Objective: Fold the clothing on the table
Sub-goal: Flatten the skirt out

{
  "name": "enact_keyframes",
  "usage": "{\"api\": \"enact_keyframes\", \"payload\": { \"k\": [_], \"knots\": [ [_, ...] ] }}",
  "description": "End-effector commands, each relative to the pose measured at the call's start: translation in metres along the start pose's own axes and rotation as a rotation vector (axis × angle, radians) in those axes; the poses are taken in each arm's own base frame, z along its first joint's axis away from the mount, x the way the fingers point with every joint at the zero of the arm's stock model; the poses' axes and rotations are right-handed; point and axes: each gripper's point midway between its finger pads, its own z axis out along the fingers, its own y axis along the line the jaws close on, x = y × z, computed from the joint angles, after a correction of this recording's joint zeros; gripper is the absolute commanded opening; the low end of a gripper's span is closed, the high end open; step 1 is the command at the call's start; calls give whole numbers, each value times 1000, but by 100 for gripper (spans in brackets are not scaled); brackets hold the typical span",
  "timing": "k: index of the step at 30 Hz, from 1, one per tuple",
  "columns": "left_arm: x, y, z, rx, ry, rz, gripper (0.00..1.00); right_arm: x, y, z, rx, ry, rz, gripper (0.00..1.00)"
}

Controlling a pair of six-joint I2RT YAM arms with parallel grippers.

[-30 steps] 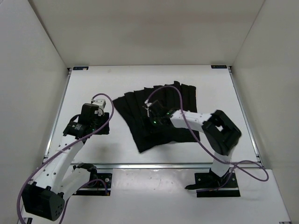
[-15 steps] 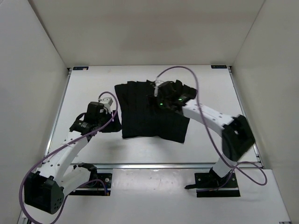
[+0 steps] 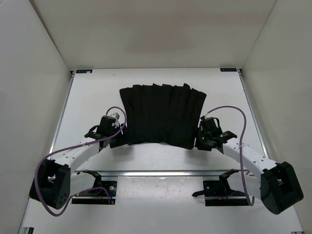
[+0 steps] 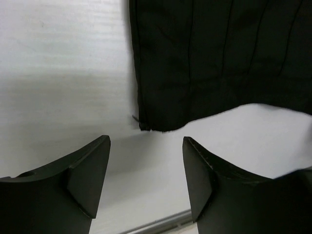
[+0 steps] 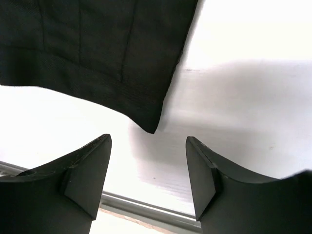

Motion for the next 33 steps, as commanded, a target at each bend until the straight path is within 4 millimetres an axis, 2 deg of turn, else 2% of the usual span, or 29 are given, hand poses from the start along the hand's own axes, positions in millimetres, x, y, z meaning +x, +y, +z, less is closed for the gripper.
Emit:
{"api": "enact_keyframes", "payload": {
  "k": [1, 6, 7, 10, 13, 14, 15, 18, 23, 25, 28, 31, 32, 33],
  "knots": [
    [-16, -6, 11, 25, -95, -60, 71, -4, 16, 1, -93, -62, 51, 59],
    [-13, -7, 22, 37, -101, -103, 70, 4, 6, 17, -98, -37, 90, 57],
    [-12, -8, 24, 45, -94, -113, 68, 3, 5, 18, -100, -47, 95, 58],
    [-9, -7, 32, 47, -96, -138, 59, 1, -1, 25, -87, -56, 101, 49],
    [-8, -7, 37, 45, -101, -150, 40, -8, -6, 28, -94, -76, 125, 23],
    [-15, -7, 37, 52, -127, -153, 22, -17, -5, 27, -98, -94, 121, 6],
    [-14, -5, 38, 45, -127, -157, 2, -23, -7, 25, -90, -100, 123, 0],
    [-20, -4, 32, 42, -155, -152, 0, -34, -7, 14, -91, -121, 112, 0],
    [-24, 2, 11, 34, -172, -150, 0, -48, -9, -8, -113, -162, 92, 0],
    [-34, -9, -2, 66, -193, -133, 0, -53, -6, -20, -138, -165, 79, 0],
    [-52, -29, -28, 90, -252, -88, 0, -74, 10, -51, -157, -226, 24, 0],
    [-64, -32, -36, 116, -271, -95, 0, -92, 19, -58, -197, -265, -10, 0],
    [-77, -33, -35, 116, -277, -96, 0, -100, 19, -55, -194, -257, -8, 0],
    [-100, -37, -34, 119, -289, -88, 0, -123, 29, -62, -216, -299, -45, 0]
  ]
}}
